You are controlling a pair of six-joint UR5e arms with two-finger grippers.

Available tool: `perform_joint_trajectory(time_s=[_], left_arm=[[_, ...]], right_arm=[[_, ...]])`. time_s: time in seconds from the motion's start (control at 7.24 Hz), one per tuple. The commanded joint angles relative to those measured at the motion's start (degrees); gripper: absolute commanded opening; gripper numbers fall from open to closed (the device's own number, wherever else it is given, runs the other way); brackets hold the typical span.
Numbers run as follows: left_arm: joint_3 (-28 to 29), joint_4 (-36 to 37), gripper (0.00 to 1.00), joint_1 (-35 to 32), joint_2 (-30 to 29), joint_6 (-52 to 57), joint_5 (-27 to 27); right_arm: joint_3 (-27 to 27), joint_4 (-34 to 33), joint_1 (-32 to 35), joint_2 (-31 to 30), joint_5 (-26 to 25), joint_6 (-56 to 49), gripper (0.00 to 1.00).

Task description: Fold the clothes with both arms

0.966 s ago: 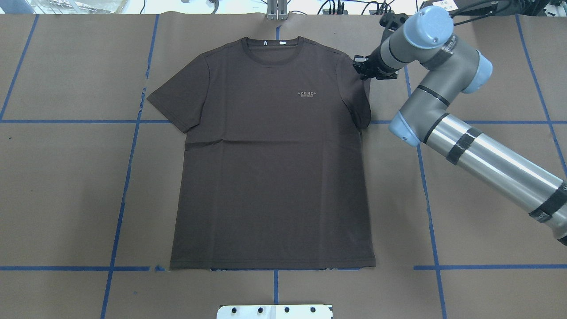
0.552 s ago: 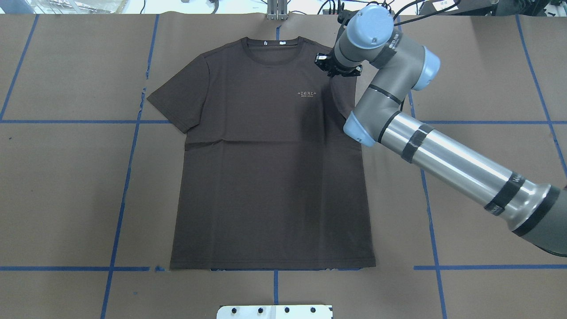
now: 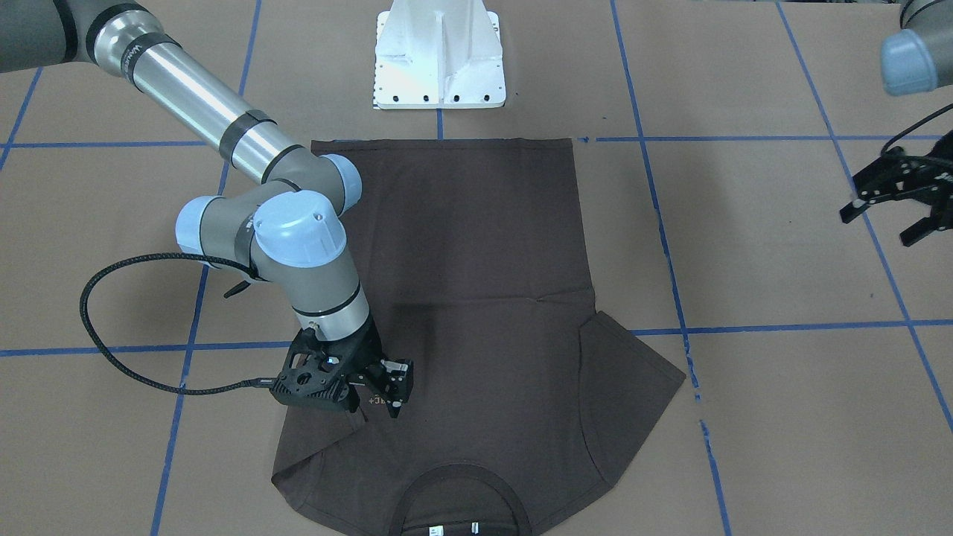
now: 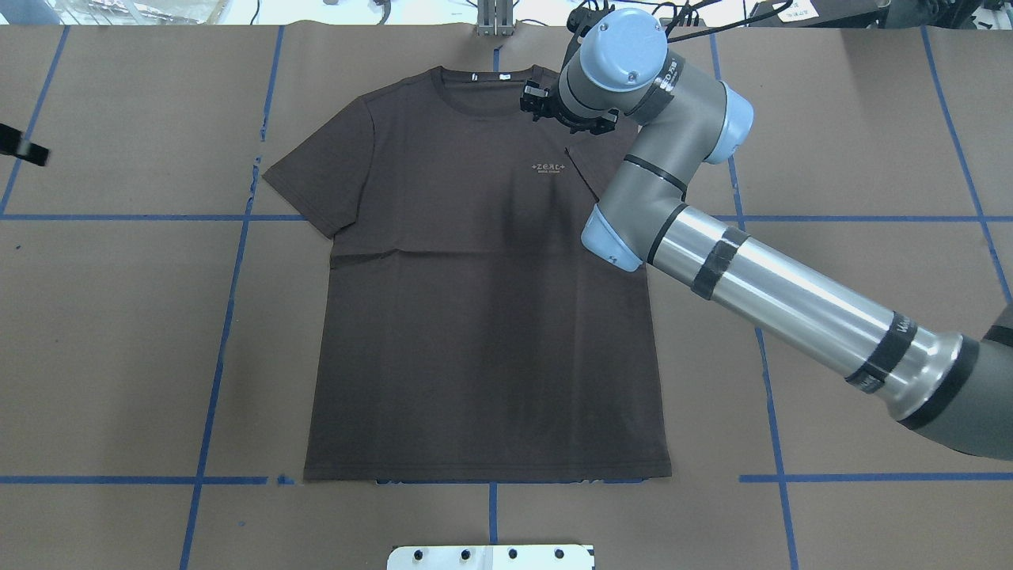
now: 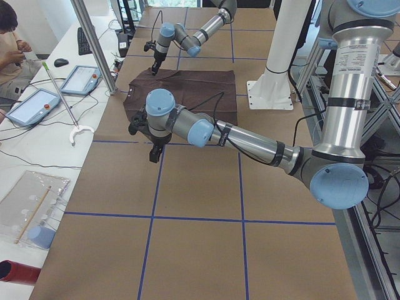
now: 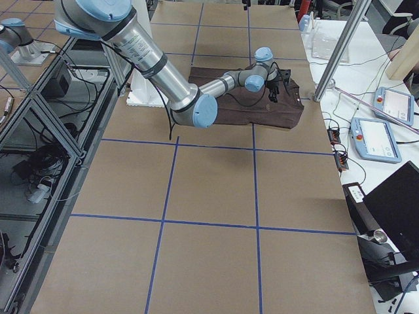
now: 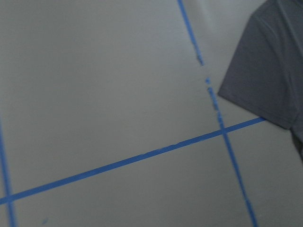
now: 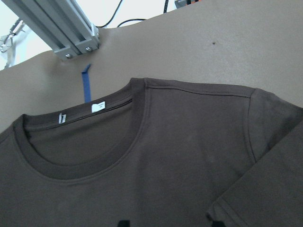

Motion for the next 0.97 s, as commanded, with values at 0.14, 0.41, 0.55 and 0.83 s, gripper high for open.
perform_joint_trajectory(time_s=[0.14,0.41,0.55,0.83], left_arm=[[17.35,-6.37,1.00,10.41,-18.18,-21.35,6.39],[27.22,-15.22,0.95,15.33,-20.78,-32.31,17.36],[28.65,-15.43,0.91,18.05,-21.31,-37.43,24.46],[30.41,-15.44,0.87,20.89,-22.10,-39.67,29.54]], right_arm=[[17.74,0.45,3.93,-13.06,7.56,1.35,1.00],[18.90,0.55,5.09,-14.14,9.33,1.35,1.00],[20.30,0.55,5.09,-15.19,9.34,1.36,1.00],[22.95,0.55,5.00,-17.65,9.34,1.36,1.00]])
